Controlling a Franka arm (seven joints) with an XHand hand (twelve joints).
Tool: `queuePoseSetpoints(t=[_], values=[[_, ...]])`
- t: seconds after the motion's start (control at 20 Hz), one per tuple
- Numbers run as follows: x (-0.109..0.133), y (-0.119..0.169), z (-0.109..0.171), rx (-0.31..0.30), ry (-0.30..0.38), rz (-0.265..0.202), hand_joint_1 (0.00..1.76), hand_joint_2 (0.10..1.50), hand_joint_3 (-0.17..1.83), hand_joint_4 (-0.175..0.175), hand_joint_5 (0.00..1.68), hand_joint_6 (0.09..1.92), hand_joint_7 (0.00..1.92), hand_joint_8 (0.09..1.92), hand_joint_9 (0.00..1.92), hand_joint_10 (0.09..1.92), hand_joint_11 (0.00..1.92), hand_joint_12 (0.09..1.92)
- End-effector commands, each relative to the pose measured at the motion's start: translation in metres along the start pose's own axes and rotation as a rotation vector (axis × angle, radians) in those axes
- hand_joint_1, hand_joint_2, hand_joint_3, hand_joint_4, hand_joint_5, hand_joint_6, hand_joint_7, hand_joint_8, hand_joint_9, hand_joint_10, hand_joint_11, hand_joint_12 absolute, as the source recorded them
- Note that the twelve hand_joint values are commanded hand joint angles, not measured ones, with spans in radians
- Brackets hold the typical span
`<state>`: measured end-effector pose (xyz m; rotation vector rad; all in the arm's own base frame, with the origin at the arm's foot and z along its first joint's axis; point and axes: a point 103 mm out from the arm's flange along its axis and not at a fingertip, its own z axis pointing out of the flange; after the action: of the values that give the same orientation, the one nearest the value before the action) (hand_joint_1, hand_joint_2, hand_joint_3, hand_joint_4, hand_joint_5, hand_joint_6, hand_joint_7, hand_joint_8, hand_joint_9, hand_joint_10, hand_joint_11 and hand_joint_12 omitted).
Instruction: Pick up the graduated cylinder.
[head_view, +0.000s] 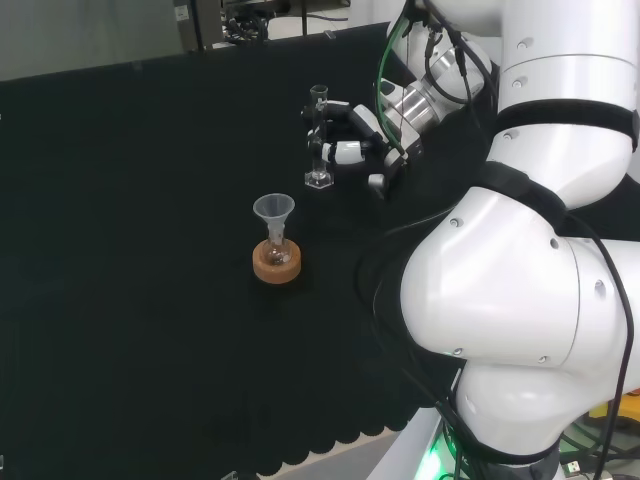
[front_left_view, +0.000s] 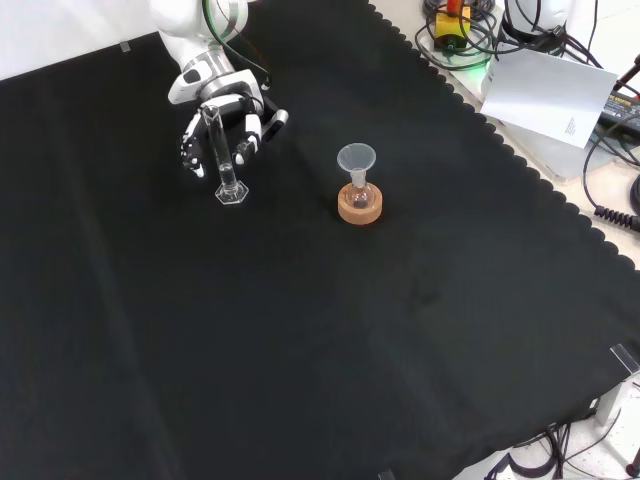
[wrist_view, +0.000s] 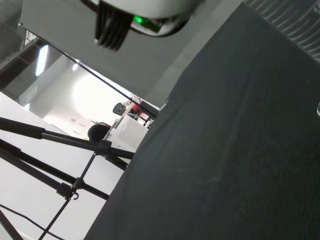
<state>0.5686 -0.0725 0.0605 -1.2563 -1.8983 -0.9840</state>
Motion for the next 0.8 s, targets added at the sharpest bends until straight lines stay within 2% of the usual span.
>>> queuePoseSetpoints(t=[0.05, 0.2, 0.4, 0.5, 0.55, 0.65, 0.8], values=[[0.002, 0.000, -0.001, 0.002, -0.009, -0.003, 1.03, 0.71, 0.61, -0.019, 0.62, 0.47, 0.63, 0.55, 0.93, 0.32, 0.71, 1.11], [0.005, 0.002, 0.000, -0.001, -0.028, -0.004, 1.03, 0.72, 0.61, -0.012, 0.67, 0.51, 0.67, 0.56, 0.96, 0.32, 0.75, 1.09], [0.010, 0.003, -0.002, -0.020, -0.058, 0.006, 1.07, 0.79, 0.60, 0.020, 0.82, 0.57, 0.83, 0.55, 1.10, 0.28, 0.93, 0.99], [0.012, 0.003, -0.005, -0.024, -0.085, 0.015, 1.08, 0.97, 0.32, -0.001, 0.90, 0.90, 0.93, 0.55, 1.17, 0.25, 1.03, 0.94], [0.013, 0.004, -0.006, -0.025, -0.097, 0.020, 1.08, 1.03, 0.19, -0.009, 0.92, 0.98, 0.97, 0.54, 1.20, 0.23, 1.06, 0.92], [0.014, 0.003, -0.009, -0.020, -0.131, 0.027, 1.09, 1.10, 0.07, -0.036, 0.94, 1.04, 1.03, 0.51, 1.24, 0.19, 1.11, 0.89], [0.018, 0.003, -0.014, -0.010, -0.199, 0.040, 1.12, 1.11, 0.01, -0.091, 0.99, 1.01, 1.13, 0.43, 1.31, 0.14, 1.18, 0.83]])
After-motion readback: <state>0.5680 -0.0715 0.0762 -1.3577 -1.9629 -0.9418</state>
